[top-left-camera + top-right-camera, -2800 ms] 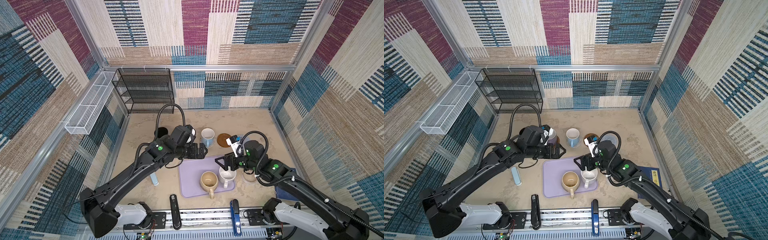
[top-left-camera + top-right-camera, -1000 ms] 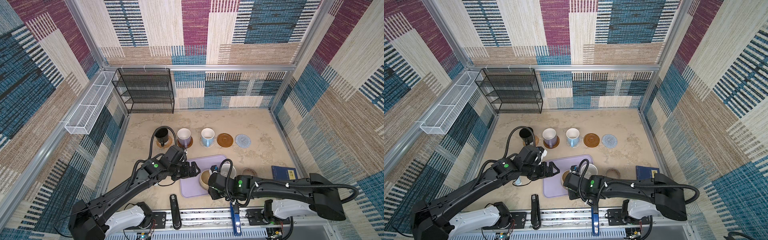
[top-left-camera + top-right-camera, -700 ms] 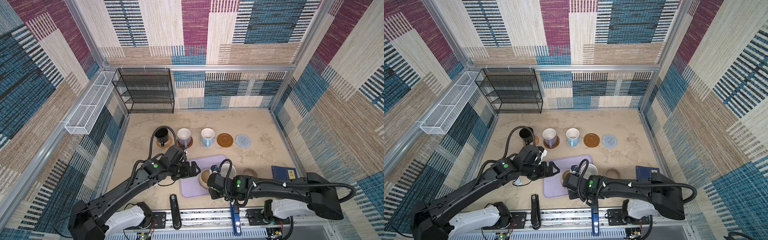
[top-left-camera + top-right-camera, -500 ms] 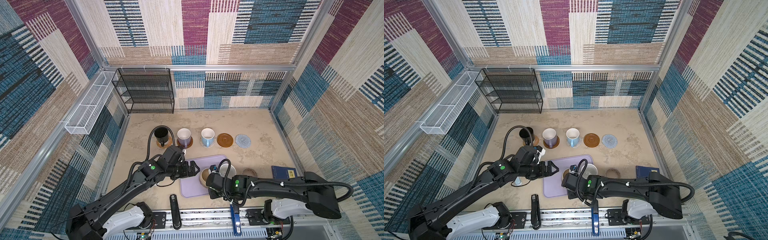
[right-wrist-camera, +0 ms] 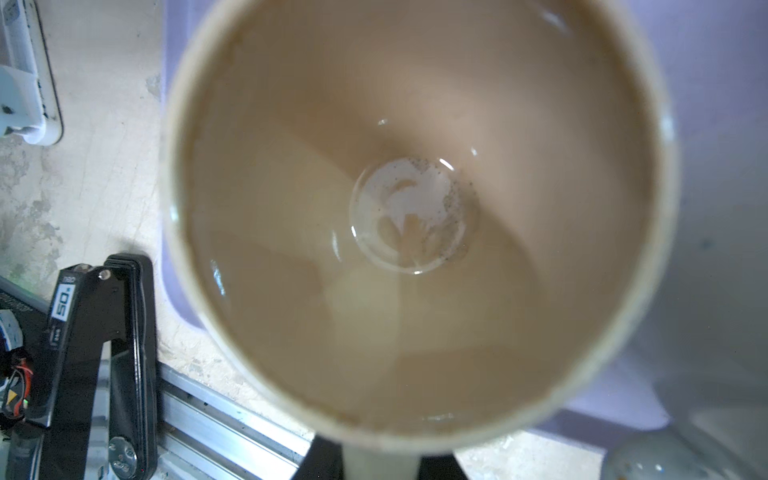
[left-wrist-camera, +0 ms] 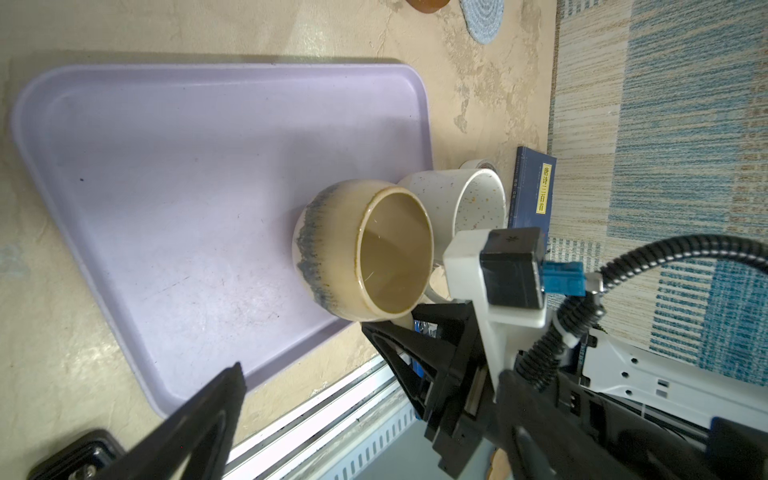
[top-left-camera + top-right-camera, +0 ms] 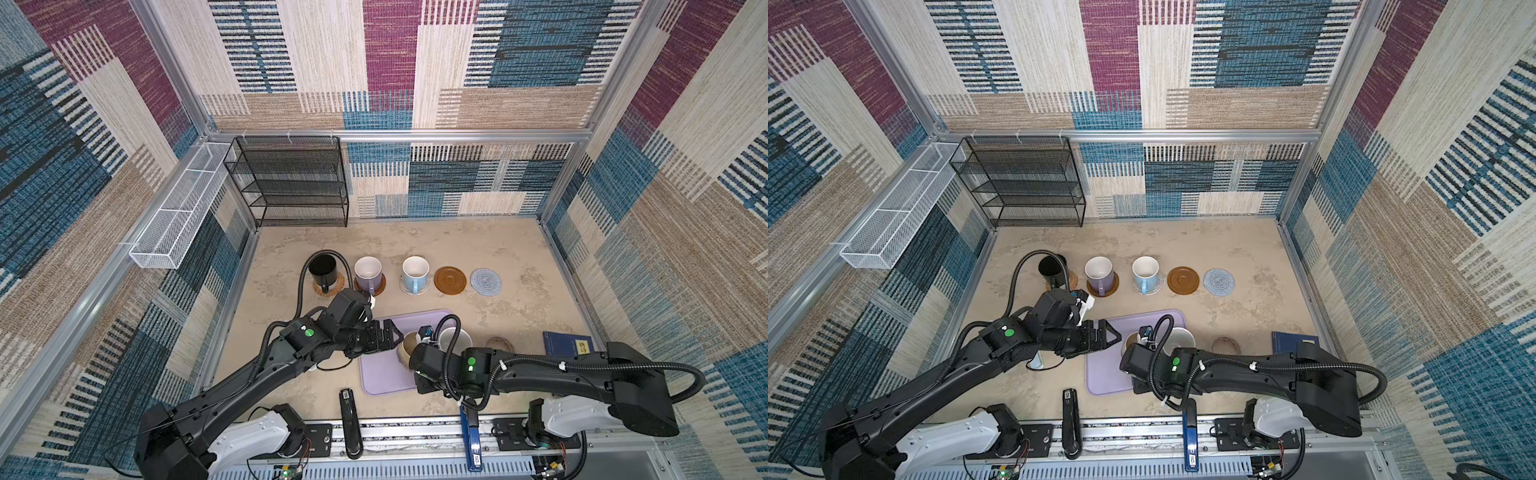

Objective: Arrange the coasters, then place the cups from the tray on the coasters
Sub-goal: 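Close the right gripper on the beige mug rim and lift it, then carry the beige mug with the right gripper while the left moves near the coasters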

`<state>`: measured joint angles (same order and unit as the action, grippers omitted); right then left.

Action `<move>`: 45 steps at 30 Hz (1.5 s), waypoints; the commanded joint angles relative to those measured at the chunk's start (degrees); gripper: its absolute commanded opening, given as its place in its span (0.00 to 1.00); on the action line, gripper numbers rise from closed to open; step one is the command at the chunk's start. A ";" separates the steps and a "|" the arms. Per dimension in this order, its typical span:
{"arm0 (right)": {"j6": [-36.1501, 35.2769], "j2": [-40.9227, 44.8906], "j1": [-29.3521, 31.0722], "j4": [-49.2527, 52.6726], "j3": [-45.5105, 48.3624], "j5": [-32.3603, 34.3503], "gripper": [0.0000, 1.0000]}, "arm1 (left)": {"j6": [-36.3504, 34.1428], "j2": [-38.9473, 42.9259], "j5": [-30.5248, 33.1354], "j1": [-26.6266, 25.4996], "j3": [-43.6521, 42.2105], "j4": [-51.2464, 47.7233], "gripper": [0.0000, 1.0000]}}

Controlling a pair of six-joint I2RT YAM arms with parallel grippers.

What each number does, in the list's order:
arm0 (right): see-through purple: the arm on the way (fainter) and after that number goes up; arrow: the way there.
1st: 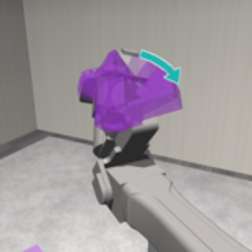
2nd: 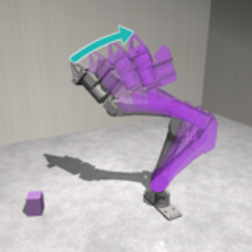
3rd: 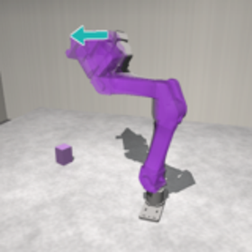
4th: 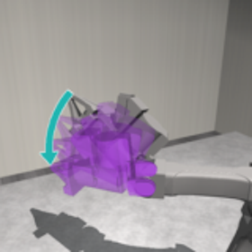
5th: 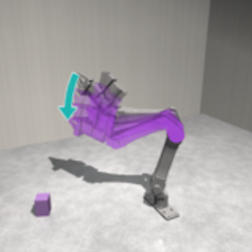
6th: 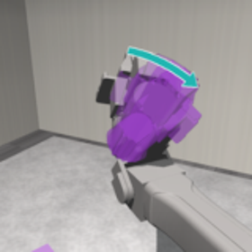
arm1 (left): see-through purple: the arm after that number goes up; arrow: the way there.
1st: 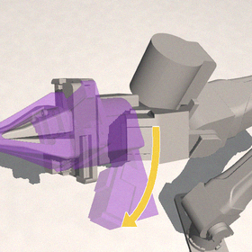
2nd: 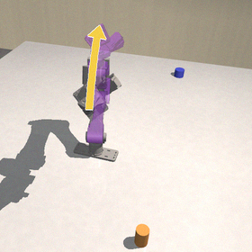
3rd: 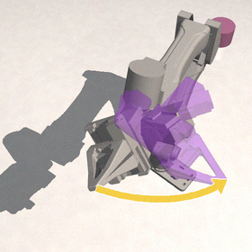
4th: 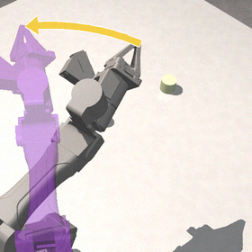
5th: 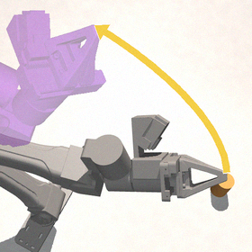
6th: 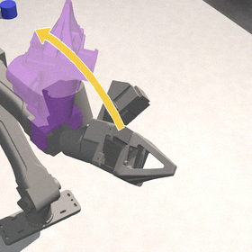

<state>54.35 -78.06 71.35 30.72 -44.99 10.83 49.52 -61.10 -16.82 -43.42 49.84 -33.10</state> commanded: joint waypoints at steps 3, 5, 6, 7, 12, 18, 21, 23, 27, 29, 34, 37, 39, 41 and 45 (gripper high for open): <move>-1.21 0.71 0.10 -2.36 -1.33 3.19 0.00 | 0.56 0.78 0.47 -0.08 0.35 1.53 0.97; -1.41 0.47 0.14 -2.83 -1.20 2.89 0.00 | 0.82 0.97 0.56 -0.09 0.26 1.73 0.96; -1.59 0.44 0.10 -2.94 -1.19 2.97 0.00 | 0.93 1.13 0.56 -0.08 0.17 1.87 0.96; -1.69 0.45 0.05 -3.02 -1.17 3.27 0.00 | 0.94 1.28 0.64 -0.09 0.08 1.93 0.96; -2.54 1.42 0.08 -4.37 -1.13 3.66 0.00 | 1.47 1.59 0.48 0.00 -0.39 2.69 0.96; -4.11 0.57 0.02 -4.86 -1.72 4.81 0.00 | 3.68 2.13 0.36 0.18 -2.31 6.07 0.96; -4.79 -0.37 0.02 -5.07 -1.72 4.97 0.00 | 3.40 2.89 1.59 0.43 -2.23 4.93 0.95; -5.20 -0.35 0.06 -3.98 -2.30 5.90 0.00 | 3.31 3.52 1.92 0.92 -2.23 4.46 0.95; -7.13 1.48 -0.07 -4.57 -2.60 6.41 0.00 | 4.31 4.76 2.38 1.50 -2.16 4.62 0.98; -7.70 1.60 -0.05 -5.12 -2.43 6.44 0.00 | 5.01 5.43 3.33 1.61 -2.03 5.00 1.00; -10.46 1.44 -0.76 -5.18 -4.26 7.70 0.00 | 5.37 6.25 5.28 1.84 -1.29 6.12 1.00; -12.14 2.88 -1.40 -6.62 -5.46 7.71 0.00 | 5.11 7.23 6.50 2.03 -0.81 6.13 1.00; -13.69 3.26 -2.68 -6.47 -6.22 7.57 0.00 | 4.42 7.64 7.68 2.45 0.04 5.71 1.00; -15.37 3.82 -4.18 -6.54 -6.33 7.25 0.00 | 3.62 7.47 8.02 2.64 1.21 5.33 1.00; -19.28 5.10 -7.48 -6.60 -7.03 6.09 0.00 | 3.05 6.94 7.62 2.80 2.53 7.12 1.00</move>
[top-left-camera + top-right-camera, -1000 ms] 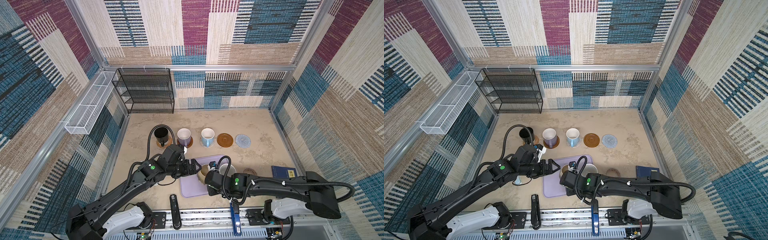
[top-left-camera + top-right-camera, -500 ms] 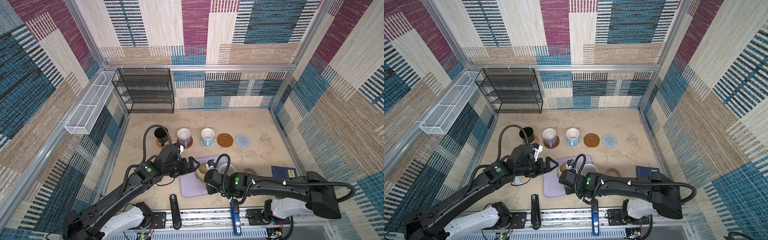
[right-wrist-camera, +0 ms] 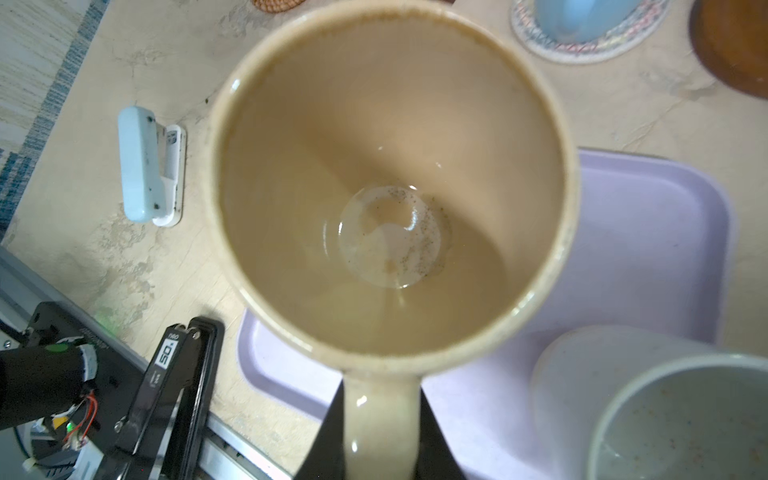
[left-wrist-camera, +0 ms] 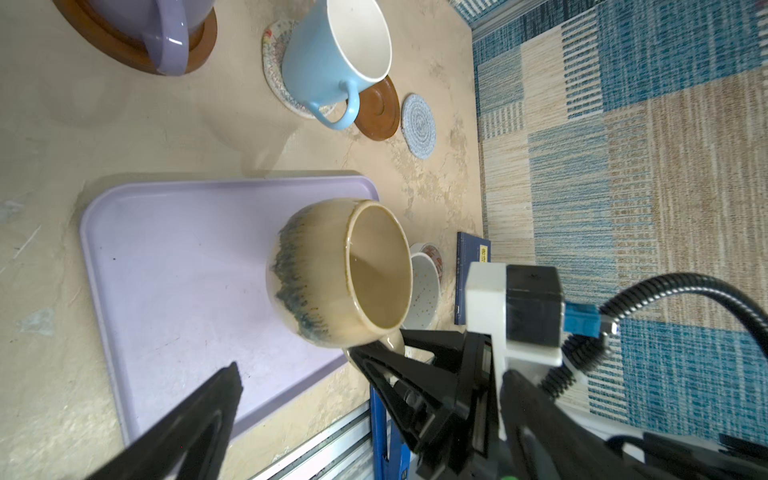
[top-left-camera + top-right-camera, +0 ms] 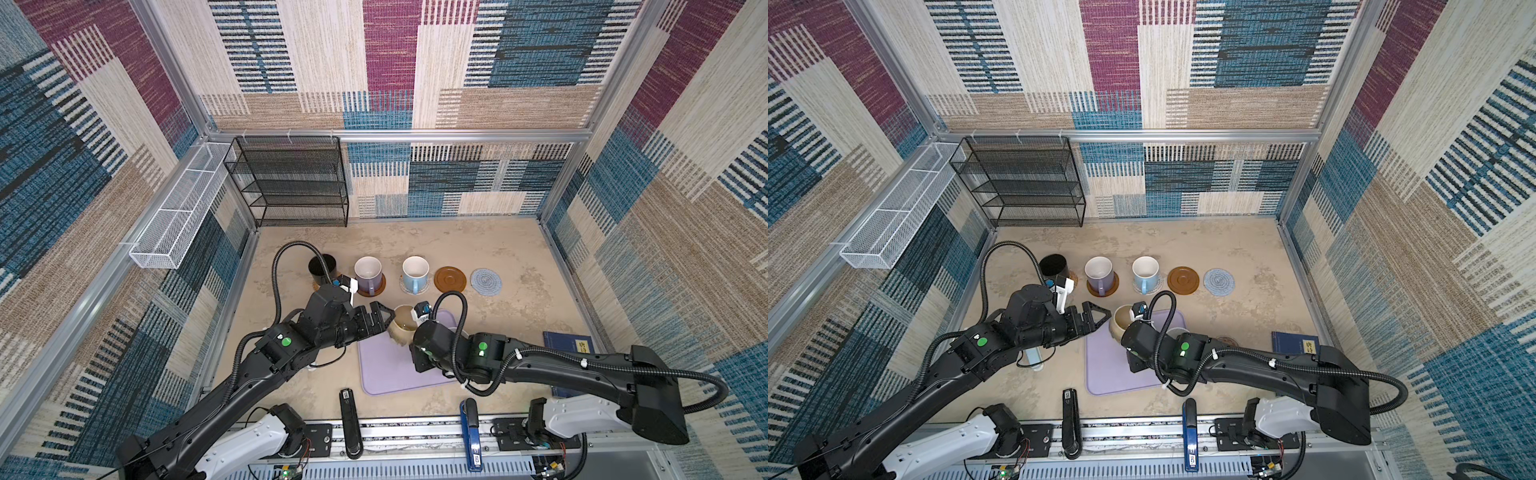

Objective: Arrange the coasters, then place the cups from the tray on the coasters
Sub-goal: 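Carry the beige mug with the right gripper while the left moves near the coasters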

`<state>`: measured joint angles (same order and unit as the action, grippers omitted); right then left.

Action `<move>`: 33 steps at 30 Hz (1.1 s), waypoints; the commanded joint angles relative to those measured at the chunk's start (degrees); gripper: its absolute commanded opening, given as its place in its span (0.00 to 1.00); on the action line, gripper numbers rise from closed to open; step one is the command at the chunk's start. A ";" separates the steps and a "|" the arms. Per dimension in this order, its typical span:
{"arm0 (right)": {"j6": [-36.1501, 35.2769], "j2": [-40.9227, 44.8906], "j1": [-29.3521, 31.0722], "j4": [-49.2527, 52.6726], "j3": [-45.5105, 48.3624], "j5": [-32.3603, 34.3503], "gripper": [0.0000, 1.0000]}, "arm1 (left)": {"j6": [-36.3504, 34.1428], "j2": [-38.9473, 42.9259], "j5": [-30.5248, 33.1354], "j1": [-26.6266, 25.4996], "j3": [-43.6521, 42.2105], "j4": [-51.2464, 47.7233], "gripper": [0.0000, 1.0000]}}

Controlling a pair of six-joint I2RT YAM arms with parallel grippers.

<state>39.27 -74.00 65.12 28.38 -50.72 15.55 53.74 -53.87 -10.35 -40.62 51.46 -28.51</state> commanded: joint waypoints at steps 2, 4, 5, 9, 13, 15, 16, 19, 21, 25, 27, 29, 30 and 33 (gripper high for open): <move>-6.31 1.52 -2.53 -3.82 -2.30 1.64 0.00 | -1.70 -0.69 0.74 -0.07 1.50 3.69 1.00; -8.20 1.88 -3.65 -3.36 -3.36 2.01 0.00 | -2.38 -1.12 0.20 0.00 1.93 4.92 1.00; -9.09 1.99 -4.12 -3.02 -4.00 2.34 0.00 | -2.69 -1.42 0.32 -0.02 2.58 4.68 1.00; -11.84 2.85 -6.26 -2.42 -5.19 2.04 0.00 | -2.98 -2.87 0.12 -0.05 4.15 5.26 1.00; -14.33 3.49 -8.92 -1.41 -6.35 2.05 0.00 | -2.73 -4.40 -1.37 -0.02 4.91 8.37 1.00; -15.55 4.11 -10.34 -1.40 -6.93 1.86 0.00 | -2.50 -5.49 -2.20 -0.06 5.65 9.86 1.00; -16.12 4.33 -11.15 -1.27 -7.35 1.82 0.00 | -2.38 -6.35 -2.78 -0.02 6.13 10.62 1.00; -17.91 4.73 -13.39 -1.23 -8.46 1.76 0.00 | -2.72 -8.60 -3.69 0.00 8.04 12.02 1.00; -19.06 4.74 -14.86 -1.05 -9.12 1.84 0.00 | -3.16 -9.98 -3.80 0.01 9.35 12.71 1.00; -21.45 5.09 -18.82 -0.87 -10.49 1.91 0.00 | -4.42 -13.16 -3.45 -0.03 12.52 13.25 1.00; -22.67 5.10 -21.09 -0.49 -10.95 1.67 0.00 | -4.57 -14.70 -3.70 -0.05 13.65 14.14 1.00; -23.73 5.06 -23.35 -0.32 -11.07 1.19 0.00 | -4.68 -16.33 -3.88 -0.02 14.93 14.88 1.00; -24.21 5.04 -24.59 -0.41 -10.98 0.96 0.00 | -4.95 -17.31 -3.89 -0.04 15.75 14.89 1.00; -25.17 4.83 -28.03 -1.35 -10.50 -0.22 0.00 | -5.75 -20.10 -3.89 -0.02 18.49 14.56 1.00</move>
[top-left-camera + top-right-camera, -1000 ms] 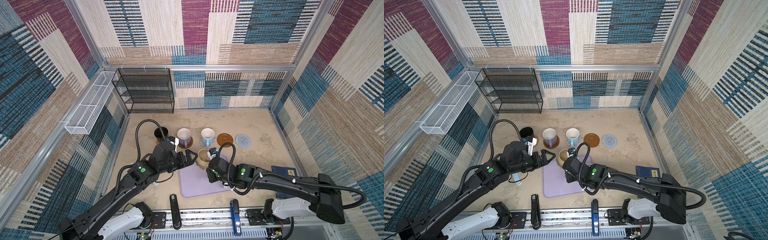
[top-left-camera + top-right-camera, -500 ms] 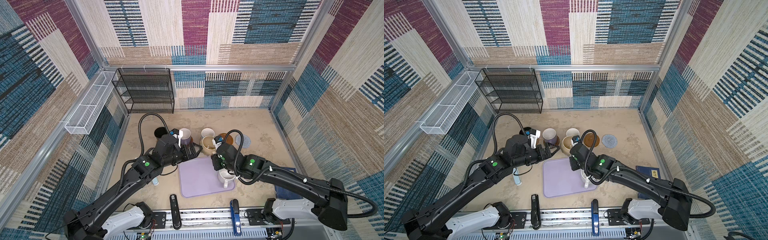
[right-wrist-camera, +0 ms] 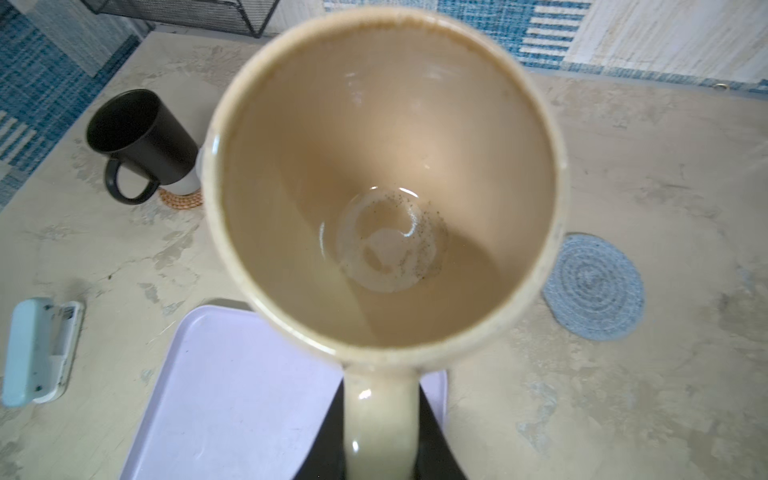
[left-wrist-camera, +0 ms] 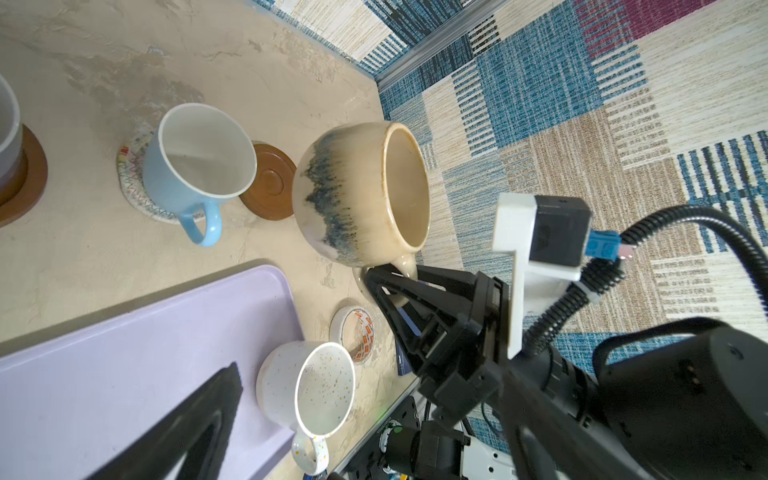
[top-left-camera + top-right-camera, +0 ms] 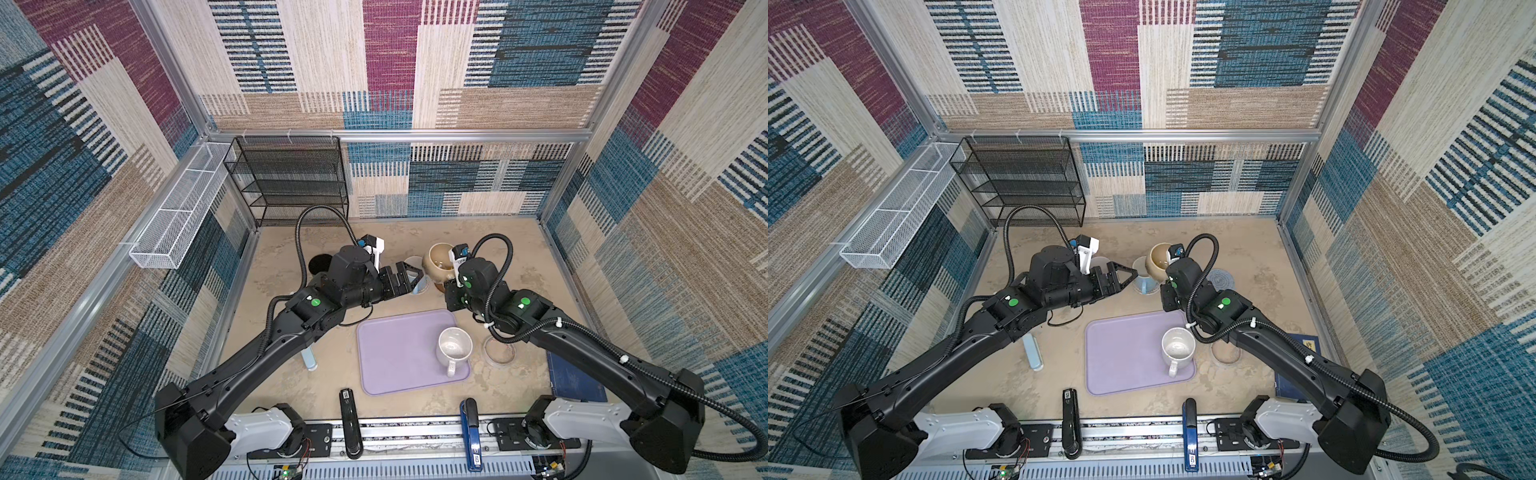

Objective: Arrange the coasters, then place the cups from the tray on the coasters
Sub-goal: 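Carry the beige mug with the right gripper while the left moves near the coasters, then lower the beige mug onto the brown wooden coaster with the right gripper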

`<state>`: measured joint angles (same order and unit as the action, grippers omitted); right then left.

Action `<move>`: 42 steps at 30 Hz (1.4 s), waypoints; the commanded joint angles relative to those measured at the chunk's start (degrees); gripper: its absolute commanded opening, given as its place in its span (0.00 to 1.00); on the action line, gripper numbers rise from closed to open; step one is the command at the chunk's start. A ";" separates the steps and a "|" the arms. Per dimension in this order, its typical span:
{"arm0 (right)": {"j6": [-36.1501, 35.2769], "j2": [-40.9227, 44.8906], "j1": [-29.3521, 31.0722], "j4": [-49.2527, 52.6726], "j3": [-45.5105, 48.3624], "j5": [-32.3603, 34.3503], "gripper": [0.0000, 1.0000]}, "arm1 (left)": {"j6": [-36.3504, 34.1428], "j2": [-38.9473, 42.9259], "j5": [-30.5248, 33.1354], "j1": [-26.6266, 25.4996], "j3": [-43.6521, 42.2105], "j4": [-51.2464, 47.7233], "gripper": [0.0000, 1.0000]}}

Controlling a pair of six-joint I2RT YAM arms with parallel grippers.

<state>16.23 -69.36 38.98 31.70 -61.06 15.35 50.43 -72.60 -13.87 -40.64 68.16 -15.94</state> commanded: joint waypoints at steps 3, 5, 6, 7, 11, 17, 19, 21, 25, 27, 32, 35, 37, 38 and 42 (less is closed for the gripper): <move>-2.51 -1.06 -5.66 -5.30 0.01 -1.58 0.00 | -2.81 -3.95 -0.81 -0.03 3.65 2.83 1.00; -2.84 -1.92 -7.65 -6.30 0.40 -2.49 0.00 | -3.08 -5.76 -0.72 -0.04 4.93 2.68 1.00; -2.87 -2.29 -8.61 -6.76 0.54 -2.90 0.00 | -3.37 -6.71 -0.74 -0.01 5.49 2.59 1.00; -2.86 -2.88 -9.44 -7.16 0.59 -3.13 0.00 | -3.50 -7.72 -0.93 -0.05 6.12 2.35 1.00; -3.61 -6.16 -11.81 -7.98 0.54 -2.65 0.00 | -3.83 -10.98 -1.47 0.03 7.60 2.21 1.00; -3.03 -10.83 -13.82 -10.99 0.53 -5.20 0.00 | -4.05 -14.50 -1.92 0.01 8.87 0.88 1.00; -2.98 -11.95 -14.10 -11.57 0.43 -4.95 0.00 | -4.53 -15.85 -1.35 0.03 9.94 -0.88 1.00; -3.11 -12.91 -14.51 -12.27 0.57 -4.98 0.00 | -4.32 -16.68 -1.53 0.03 10.15 -0.72 1.00; -3.83 -15.62 -14.88 -13.28 0.29 -4.57 0.00 | -4.20 -18.85 -1.71 0.04 10.87 0.16 1.00; -4.14 -17.07 -15.14 -13.74 0.16 -4.34 0.00 | -4.30 -20.18 -1.64 0.09 11.67 0.14 0.99; -4.49 -19.71 -15.62 -15.52 0.25 -4.80 0.00 | -4.76 -23.35 0.34 0.57 15.49 -1.78 0.98; -4.89 -21.67 -15.68 -15.59 -0.37 -4.87 0.00 | -4.71 -24.67 0.15 0.72 16.80 -1.66 0.98; -4.89 -22.51 -15.64 -15.85 -0.41 -4.54 0.00 | -4.97 -25.46 0.29 0.68 17.63 -1.89 0.98; -4.89 -22.80 -15.66 -16.02 -0.38 -4.24 0.00 | -5.05 -25.79 0.42 0.74 17.79 -1.97 0.98; -4.46 -23.96 -15.73 -15.55 -0.93 -3.10 0.00 | -5.09 -26.83 0.03 1.09 18.47 -2.07 0.97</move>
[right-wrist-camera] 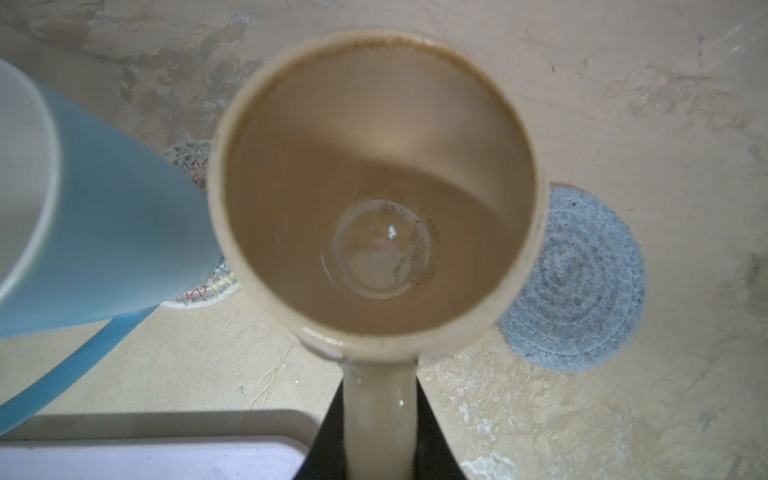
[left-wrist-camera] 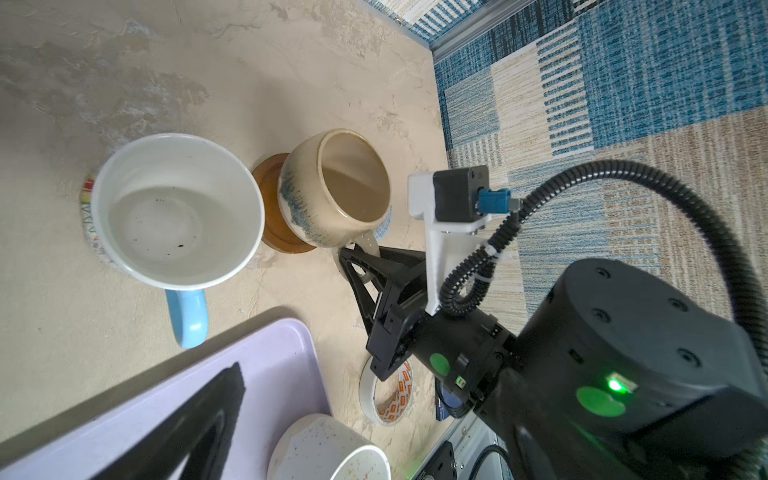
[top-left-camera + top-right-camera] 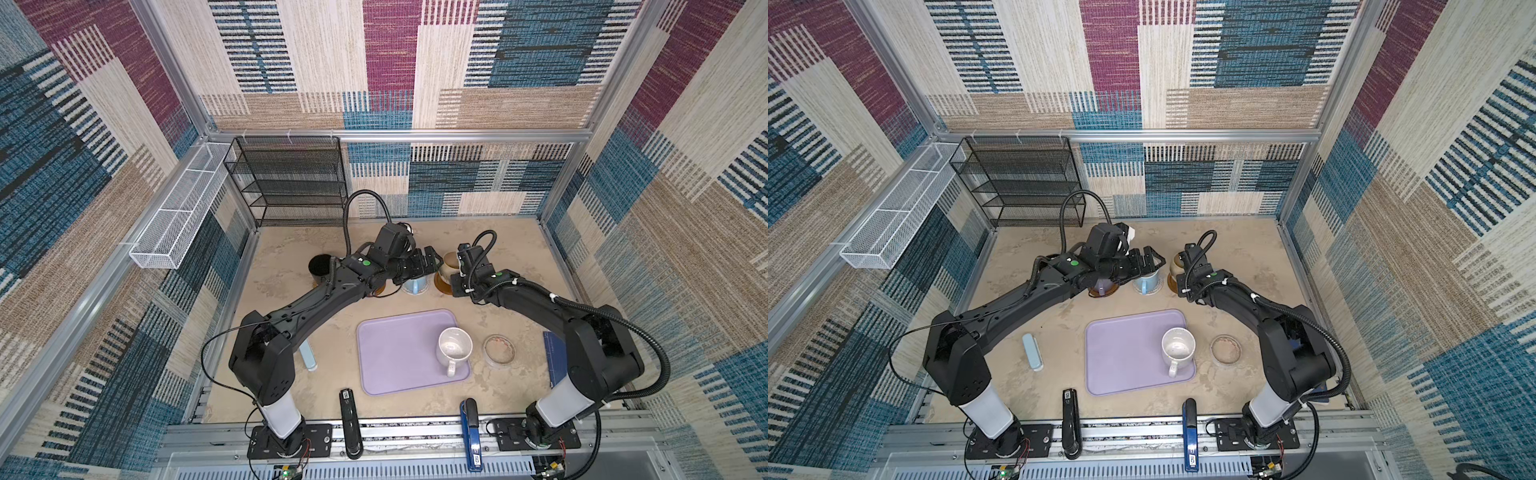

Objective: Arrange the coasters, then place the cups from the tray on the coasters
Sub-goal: 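Lower the beige mug onto the brown wooden coaster with the right gripper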

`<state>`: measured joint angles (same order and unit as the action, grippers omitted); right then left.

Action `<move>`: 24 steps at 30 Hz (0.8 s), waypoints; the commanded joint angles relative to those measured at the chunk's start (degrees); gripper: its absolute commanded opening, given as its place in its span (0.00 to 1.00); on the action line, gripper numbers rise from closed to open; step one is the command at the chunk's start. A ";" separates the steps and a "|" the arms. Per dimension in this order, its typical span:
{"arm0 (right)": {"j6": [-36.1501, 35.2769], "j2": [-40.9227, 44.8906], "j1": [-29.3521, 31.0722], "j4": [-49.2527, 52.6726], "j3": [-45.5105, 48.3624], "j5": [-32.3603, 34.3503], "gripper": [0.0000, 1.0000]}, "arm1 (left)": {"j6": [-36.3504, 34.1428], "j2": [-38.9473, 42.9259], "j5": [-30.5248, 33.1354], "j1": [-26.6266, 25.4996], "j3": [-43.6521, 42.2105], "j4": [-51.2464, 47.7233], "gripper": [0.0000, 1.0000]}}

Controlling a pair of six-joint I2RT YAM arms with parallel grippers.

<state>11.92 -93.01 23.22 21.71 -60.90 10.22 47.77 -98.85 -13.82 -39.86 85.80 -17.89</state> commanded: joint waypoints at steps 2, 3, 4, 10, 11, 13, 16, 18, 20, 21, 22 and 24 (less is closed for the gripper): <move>-0.15 -0.59 0.02 -5.58 -1.07 2.33 0.00 | -2.20 -1.05 -0.16 0.40 1.07 -0.05 0.97; -0.15 -0.68 0.05 -5.61 -0.78 2.42 0.00 | -2.05 -1.06 -0.23 0.42 0.91 0.26 0.97; -0.15 -0.72 -0.02 -5.64 -0.58 2.56 0.00 | -1.99 -1.08 -0.31 0.40 0.93 0.36 0.97; 0.60 0.18 0.07 -5.77 0.35 0.95 0.00 | -2.16 -1.62 -1.01 0.40 1.81 -0.36 1.00; 0.80 0.28 0.06 -5.71 0.35 0.78 0.00 | -2.11 -1.63 -1.07 0.42 1.66 -0.15 0.99; 1.08 0.37 0.09 -5.43 0.61 0.35 0.00 | -1.74 -1.62 -1.16 0.48 1.43 0.38 1.00; 1.18 0.56 0.10 -5.71 1.44 0.46 0.00 | -1.46 -1.74 -1.54 0.40 1.35 0.72 0.99; 1.14 0.34 0.11 -5.89 1.69 0.34 0.00 | -1.37 -1.68 -1.64 0.40 1.03 1.07 0.99; 1.22 0.01 0.15 -5.79 1.58 -0.21 0.00 | -1.27 -1.58 -1.65 0.44 0.73 1.43 0.99; 1.38 -0.06 0.12 -5.94 1.66 -0.36 0.00 | -1.27 -1.59 -1.64 0.43 0.77 1.45 1.00; 1.43 -0.15 0.13 -5.94 1.73 -0.31 0.00 | -1.20 -1.58 -1.65 0.39 0.75 1.50 1.00; 1.58 -0.32 0.09 -5.91 1.80 -0.40 0.00 | -1.10 -1.68 -1.81 0.40 0.61 1.67 1.00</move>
<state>12.88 -93.32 23.22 20.67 -59.16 9.91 47.81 -100.53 -15.33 -39.46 86.56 -18.15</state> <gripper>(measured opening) 0.199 0.995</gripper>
